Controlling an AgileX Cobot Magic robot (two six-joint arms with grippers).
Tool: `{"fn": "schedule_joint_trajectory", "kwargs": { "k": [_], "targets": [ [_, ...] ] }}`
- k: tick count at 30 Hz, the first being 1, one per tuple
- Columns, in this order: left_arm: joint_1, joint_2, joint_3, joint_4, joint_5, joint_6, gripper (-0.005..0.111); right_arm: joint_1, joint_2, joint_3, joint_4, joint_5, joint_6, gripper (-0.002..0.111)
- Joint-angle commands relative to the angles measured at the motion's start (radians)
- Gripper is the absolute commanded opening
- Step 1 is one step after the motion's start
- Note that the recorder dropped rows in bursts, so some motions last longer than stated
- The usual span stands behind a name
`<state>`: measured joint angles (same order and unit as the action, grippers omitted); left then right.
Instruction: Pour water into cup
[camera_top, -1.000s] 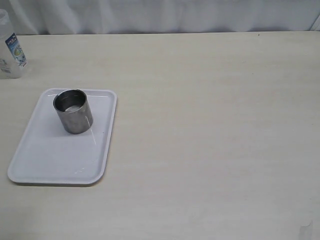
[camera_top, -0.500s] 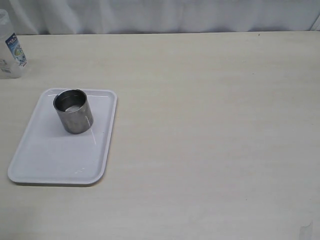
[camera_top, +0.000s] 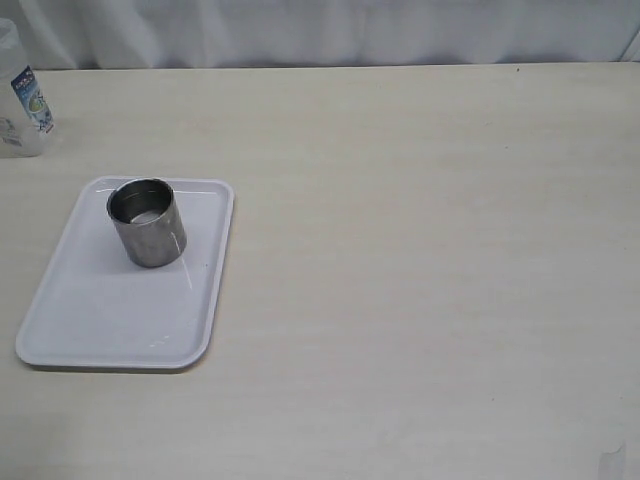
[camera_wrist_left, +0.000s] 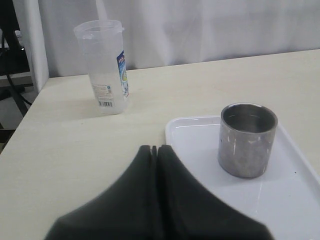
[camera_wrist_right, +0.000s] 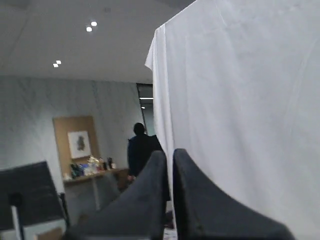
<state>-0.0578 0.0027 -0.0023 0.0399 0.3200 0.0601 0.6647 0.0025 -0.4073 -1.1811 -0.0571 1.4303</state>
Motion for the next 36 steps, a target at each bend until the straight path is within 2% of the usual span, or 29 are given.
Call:
{"fn": "schedule_joint_trajectory", "kwargs": {
  "k": [1, 2, 3, 4, 8, 10, 13, 16, 22, 25, 30, 32, 36],
  "targets": [
    [0.003, -0.003, 0.002, 0.001, -0.001, -0.006, 0.000, -0.002, -0.003, 0.003, 0.408, 0.003, -0.003, 0.004],
    [0.003, -0.003, 0.002, 0.001, -0.001, -0.006, 0.000, -0.002, -0.003, 0.003, 0.508, 0.003, -0.003, 0.004],
    [0.003, -0.003, 0.002, 0.001, -0.001, -0.006, 0.000, -0.002, -0.003, 0.003, 0.687, 0.003, -0.003, 0.004],
    [0.003, -0.003, 0.002, 0.001, -0.001, -0.006, 0.000, -0.002, -0.003, 0.003, 0.767, 0.003, -0.005, 0.004],
    [0.003, -0.003, 0.002, 0.001, -0.001, -0.006, 0.000, -0.002, -0.003, 0.045, 0.835, 0.000, -0.032, 0.004],
    [0.003, -0.003, 0.002, 0.001, -0.001, -0.006, 0.000, -0.002, -0.003, 0.101, 1.017, 0.003, -0.065, 0.004],
    [0.003, -0.003, 0.002, 0.001, -0.001, -0.006, 0.000, -0.002, -0.003, 0.187, 1.275, 0.003, -0.225, 0.004],
    [0.003, -0.003, 0.002, 0.001, -0.001, -0.006, 0.000, -0.002, -0.003, 0.241, 1.398, -0.050, -0.439, 0.004],
    [0.003, -0.003, 0.002, 0.001, -0.001, -0.006, 0.000, -0.002, -0.003, 0.322, 1.432, -0.224, -0.939, 0.004],
    [0.003, -0.003, 0.002, 0.001, -0.001, -0.006, 0.000, -0.002, -0.003, 0.367, 1.438, -0.235, -1.190, 0.004],
    [0.003, -0.003, 0.002, 0.001, -0.001, -0.006, 0.000, -0.002, -0.003, 0.407, 1.488, -0.223, -1.472, 0.004],
    [0.003, -0.003, 0.002, 0.001, -0.001, -0.006, 0.000, -0.004, -0.003, 0.407, 1.494, -0.159, -1.580, 0.004],
    [0.003, -0.003, 0.002, 0.001, -0.001, -0.006, 0.000, -0.004, -0.003, 0.407, 1.494, -0.108, -1.688, 0.004]
  ]
}}
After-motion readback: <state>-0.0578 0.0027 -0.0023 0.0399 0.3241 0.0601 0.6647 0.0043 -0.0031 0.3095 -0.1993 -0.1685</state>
